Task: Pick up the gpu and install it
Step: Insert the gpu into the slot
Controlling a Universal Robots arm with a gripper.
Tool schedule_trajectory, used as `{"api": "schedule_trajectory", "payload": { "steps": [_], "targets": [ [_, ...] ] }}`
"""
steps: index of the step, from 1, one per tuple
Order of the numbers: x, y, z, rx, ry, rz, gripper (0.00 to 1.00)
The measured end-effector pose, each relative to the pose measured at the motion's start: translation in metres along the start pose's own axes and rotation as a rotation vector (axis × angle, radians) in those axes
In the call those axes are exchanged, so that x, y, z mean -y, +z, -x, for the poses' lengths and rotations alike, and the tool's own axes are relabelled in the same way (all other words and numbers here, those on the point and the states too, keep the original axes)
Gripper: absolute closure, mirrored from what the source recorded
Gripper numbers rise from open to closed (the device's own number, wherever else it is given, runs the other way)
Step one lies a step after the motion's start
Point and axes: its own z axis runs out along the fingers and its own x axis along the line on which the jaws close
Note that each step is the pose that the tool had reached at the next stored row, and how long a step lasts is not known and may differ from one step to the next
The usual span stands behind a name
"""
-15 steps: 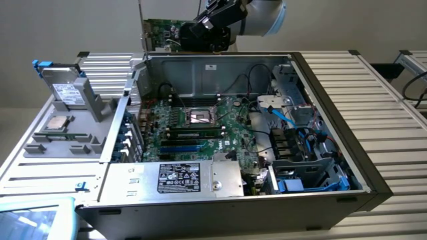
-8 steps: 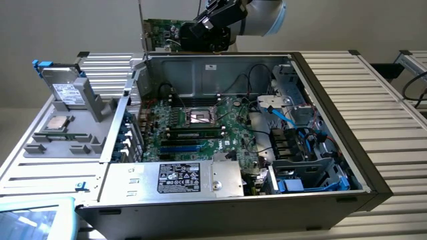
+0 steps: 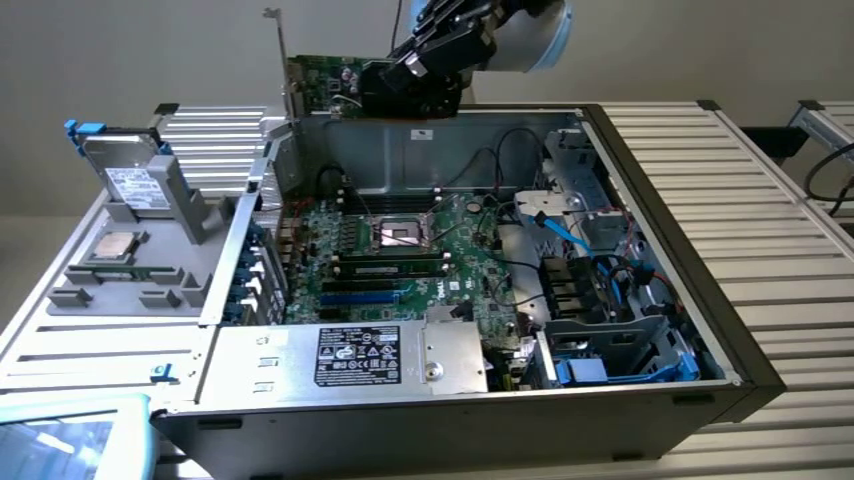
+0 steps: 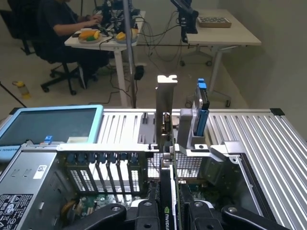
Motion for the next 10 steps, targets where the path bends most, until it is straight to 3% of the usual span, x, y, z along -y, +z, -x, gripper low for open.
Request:
{"api": "schedule_trajectory", "payload": {
  "steps": [10],
  "targets": [
    [0.0141, 0.0116, -0.013, 0.0048, -0.005, -0.0001, 0.73]
  ]
}}
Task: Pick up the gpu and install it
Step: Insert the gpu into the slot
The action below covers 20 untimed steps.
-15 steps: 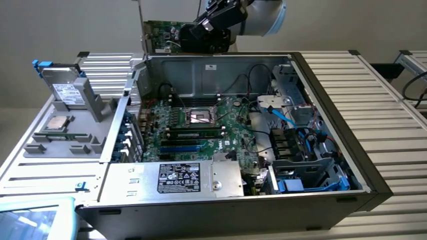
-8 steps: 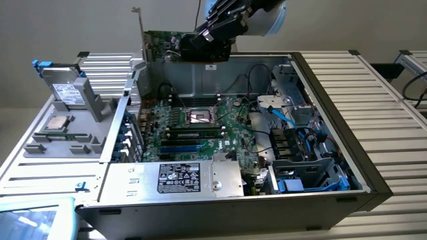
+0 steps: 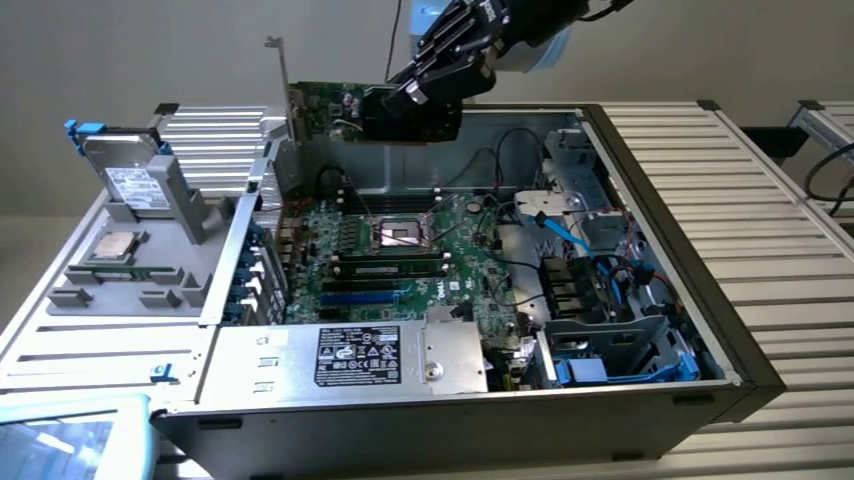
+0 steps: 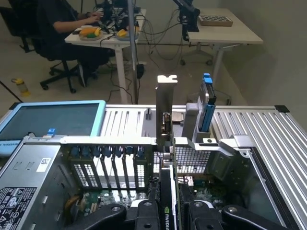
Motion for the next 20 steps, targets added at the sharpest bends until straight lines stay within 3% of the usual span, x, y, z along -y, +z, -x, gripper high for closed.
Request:
{"api": "schedule_trajectory", "payload": {
  "steps": [20],
  "targets": [
    [0.0255, 0.0256, -0.023, 0.001, 0.0, 0.0, 0.73]
  ]
}}
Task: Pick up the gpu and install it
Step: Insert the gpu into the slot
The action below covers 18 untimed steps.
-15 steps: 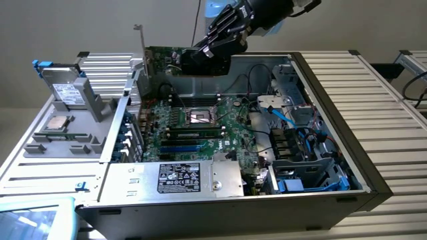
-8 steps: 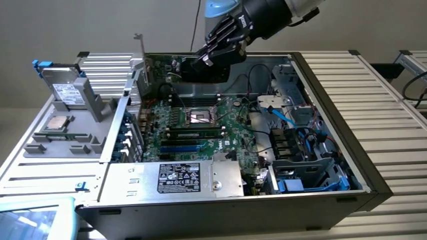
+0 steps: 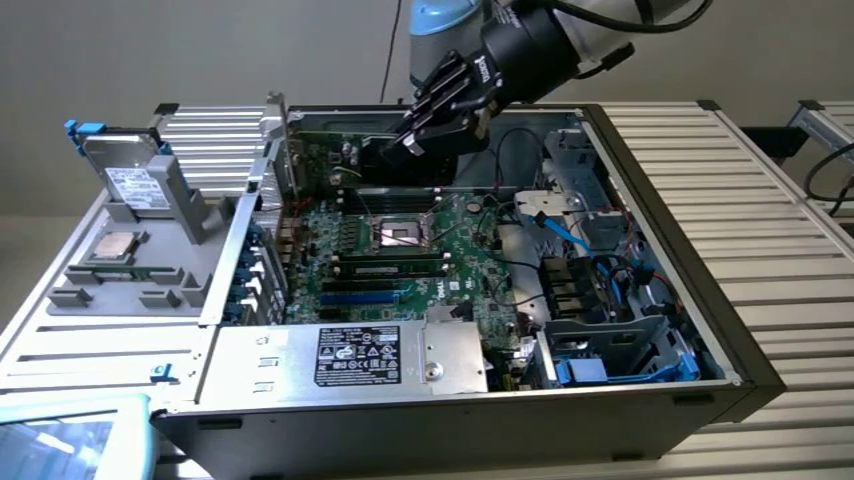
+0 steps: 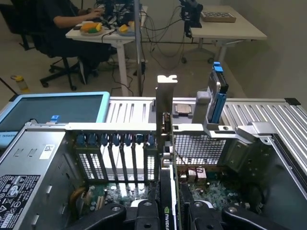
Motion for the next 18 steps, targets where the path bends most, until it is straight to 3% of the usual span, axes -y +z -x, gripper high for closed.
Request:
{"api": "schedule_trajectory", "payload": {
  "steps": [11, 18],
  "targets": [
    [0.0127, 0.0157, -0.017, 0.0001, 0.0, 0.0, 0.73],
    [0.02, 0.0268, -0.021, 0.0001, 0.0, 0.0, 0.73]
  ]
}}
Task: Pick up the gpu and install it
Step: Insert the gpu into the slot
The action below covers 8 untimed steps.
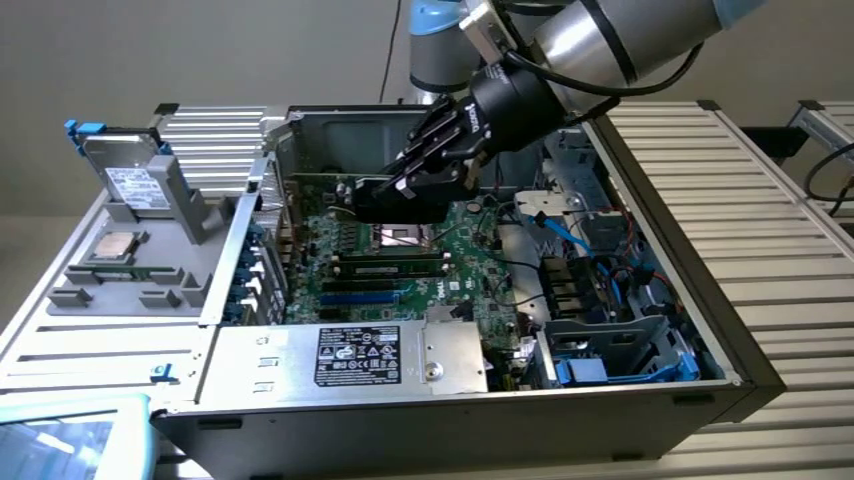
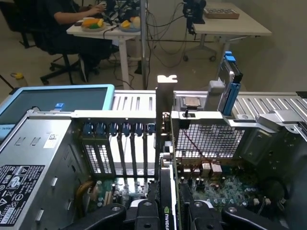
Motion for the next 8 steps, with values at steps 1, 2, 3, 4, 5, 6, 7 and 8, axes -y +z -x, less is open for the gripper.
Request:
{"api": "schedule_trajectory", "payload": {
  "steps": [1, 2, 3, 4, 5, 6, 7, 8],
  "targets": [
    [0.0011, 0.0014, -0.001, 0.0, 0.0, 0.0, 0.73],
    [0.0023, 0.0028, -0.002, 0.0, 0.0, 0.0, 0.73],
    [0.0034, 0.0043, -0.002, 0.0, 0.0, 0.0, 0.73],
    [0.0045, 0.0058, -0.003, 0.0, 0.0, 0.0, 0.73],
    [0.0055, 0.0073, -0.004, 0.0, 0.0, 0.0, 0.73],
    [0.0063, 0.0093, -0.004, 0.0, 0.0, 0.0, 0.73],
    [0.0069, 0.0114, -0.004, 0.0, 0.0, 0.0001, 0.73],
    [0.0075, 0.0135, -0.004, 0.0, 0.0, 0.0001, 0.73]
  ]
}}
